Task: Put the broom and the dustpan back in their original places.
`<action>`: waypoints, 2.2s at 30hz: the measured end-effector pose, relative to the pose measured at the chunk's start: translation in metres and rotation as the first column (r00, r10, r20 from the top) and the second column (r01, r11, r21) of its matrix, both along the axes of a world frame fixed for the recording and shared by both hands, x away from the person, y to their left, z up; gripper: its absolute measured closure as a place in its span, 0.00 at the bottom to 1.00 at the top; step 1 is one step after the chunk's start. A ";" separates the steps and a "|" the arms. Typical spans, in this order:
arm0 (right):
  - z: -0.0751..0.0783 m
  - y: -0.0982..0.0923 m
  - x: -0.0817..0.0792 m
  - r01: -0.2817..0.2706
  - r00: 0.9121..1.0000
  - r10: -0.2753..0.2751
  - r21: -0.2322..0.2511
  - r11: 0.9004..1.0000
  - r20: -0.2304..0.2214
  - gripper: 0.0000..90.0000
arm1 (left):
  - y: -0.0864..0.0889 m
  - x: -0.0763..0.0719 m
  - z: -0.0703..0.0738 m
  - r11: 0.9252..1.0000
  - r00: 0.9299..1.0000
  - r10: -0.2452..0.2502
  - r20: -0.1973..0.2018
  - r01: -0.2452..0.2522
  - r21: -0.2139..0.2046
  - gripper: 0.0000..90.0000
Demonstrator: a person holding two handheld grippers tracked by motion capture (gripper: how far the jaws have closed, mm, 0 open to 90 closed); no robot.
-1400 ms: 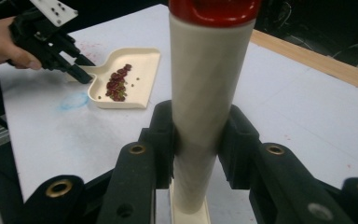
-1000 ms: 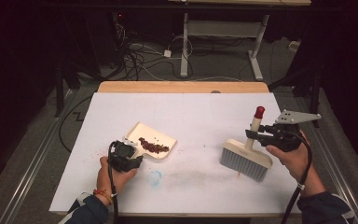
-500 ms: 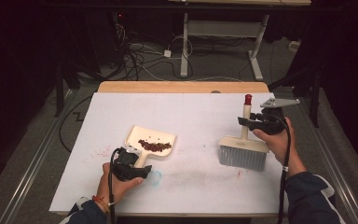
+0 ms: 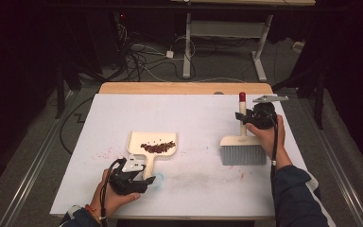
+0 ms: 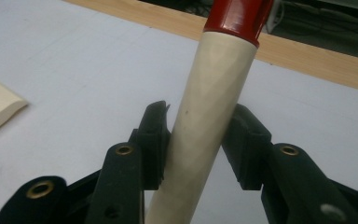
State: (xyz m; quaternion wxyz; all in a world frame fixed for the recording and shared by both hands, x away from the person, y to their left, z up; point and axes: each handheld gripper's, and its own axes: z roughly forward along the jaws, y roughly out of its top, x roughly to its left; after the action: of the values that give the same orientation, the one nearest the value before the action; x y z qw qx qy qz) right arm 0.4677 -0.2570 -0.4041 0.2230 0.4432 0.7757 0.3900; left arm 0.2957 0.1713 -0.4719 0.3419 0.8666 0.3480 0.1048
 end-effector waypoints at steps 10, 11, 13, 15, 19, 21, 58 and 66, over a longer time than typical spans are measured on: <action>-0.008 0.004 0.007 0.060 0.998 -0.060 -0.010 0.998 -0.002 0.69 | 0.004 -0.006 0.008 1.000 0.995 -0.021 0.098 0.022 -0.014 0.42; -0.008 0.005 0.008 0.067 0.998 -0.067 -0.019 0.998 0.002 0.69 | 0.006 -0.006 0.009 1.000 0.993 -0.011 0.115 0.013 -0.021 0.39; -0.008 0.006 0.008 0.074 0.997 -0.074 -0.023 0.997 0.007 0.68 | 0.011 -0.005 0.011 1.000 0.990 -0.004 0.140 0.005 -0.012 0.37; -0.009 0.005 0.009 0.092 0.996 -0.091 -0.024 0.995 0.013 0.68 | 0.015 -0.006 0.011 1.000 0.983 -0.003 0.181 0.003 0.002 0.34; -0.007 0.004 0.009 0.114 0.993 -0.113 -0.021 0.993 0.037 0.67 | 0.026 -0.006 0.008 1.000 0.977 0.019 0.214 -0.023 0.016 0.24; -0.006 0.004 0.008 0.125 0.991 -0.124 -0.022 0.992 0.045 0.66 | 0.032 -0.006 0.008 0.999 0.973 0.029 0.231 -0.034 0.015 0.23; 0.034 0.020 -0.074 -0.050 0.956 0.049 -0.003 0.999 0.290 0.33 | 0.048 -0.012 0.009 0.997 0.961 0.059 0.270 -0.067 0.022 0.21; 0.038 0.016 -0.095 -0.086 0.944 0.089 -0.023 0.996 0.318 0.28 | 0.044 -0.013 0.008 0.998 0.961 0.048 0.273 -0.057 0.027 0.21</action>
State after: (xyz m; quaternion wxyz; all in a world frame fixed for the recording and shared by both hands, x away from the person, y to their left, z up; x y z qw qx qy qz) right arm 0.3730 -0.2411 -0.3666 0.3296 0.3388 0.7501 0.4625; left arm 0.2829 0.2152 -0.4637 0.3687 0.8401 0.3187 0.2382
